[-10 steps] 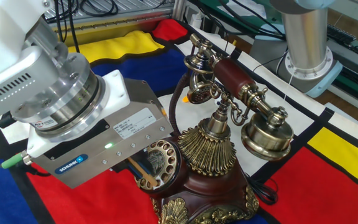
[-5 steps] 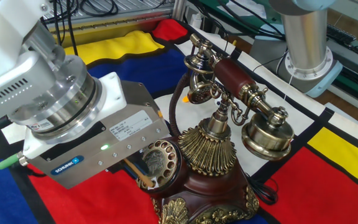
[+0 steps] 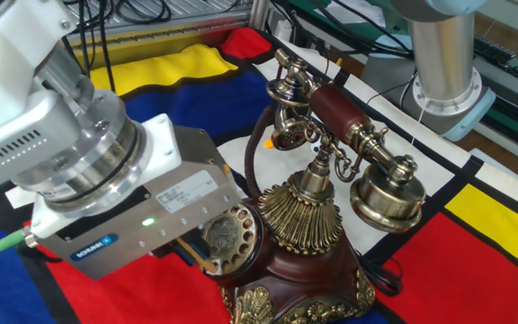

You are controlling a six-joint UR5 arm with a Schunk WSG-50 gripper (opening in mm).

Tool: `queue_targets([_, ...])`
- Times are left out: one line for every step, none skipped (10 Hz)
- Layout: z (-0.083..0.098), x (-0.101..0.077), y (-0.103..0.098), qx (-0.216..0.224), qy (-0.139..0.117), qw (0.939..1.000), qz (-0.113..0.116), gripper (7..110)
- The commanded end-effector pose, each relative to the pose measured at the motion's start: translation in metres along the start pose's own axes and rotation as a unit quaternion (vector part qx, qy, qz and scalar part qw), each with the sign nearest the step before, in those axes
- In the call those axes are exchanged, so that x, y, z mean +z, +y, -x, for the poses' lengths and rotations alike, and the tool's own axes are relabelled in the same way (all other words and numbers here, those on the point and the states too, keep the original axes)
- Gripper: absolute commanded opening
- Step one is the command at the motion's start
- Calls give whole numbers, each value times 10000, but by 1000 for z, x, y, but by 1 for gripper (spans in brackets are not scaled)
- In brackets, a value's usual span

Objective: Dial a number on an old rotary phone

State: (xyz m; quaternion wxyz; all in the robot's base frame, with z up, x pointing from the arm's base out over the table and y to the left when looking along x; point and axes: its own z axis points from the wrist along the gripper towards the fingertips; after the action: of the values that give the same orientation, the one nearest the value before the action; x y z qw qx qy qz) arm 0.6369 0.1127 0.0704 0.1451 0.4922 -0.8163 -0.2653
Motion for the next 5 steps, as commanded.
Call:
queue_targets([-8, -4, -4, -47, 48, 10000, -3, 7])
queue_targets([3, 4, -2, 33, -60, 10000, -33, 7])
queue_targets([17, 13, 3, 123, -224, 9997, 4, 7])
queue_targets([22, 15, 3, 155, -242, 9996, -20, 7])
queue_targets([15, 13, 2, 141, -154, 9998, -25, 7])
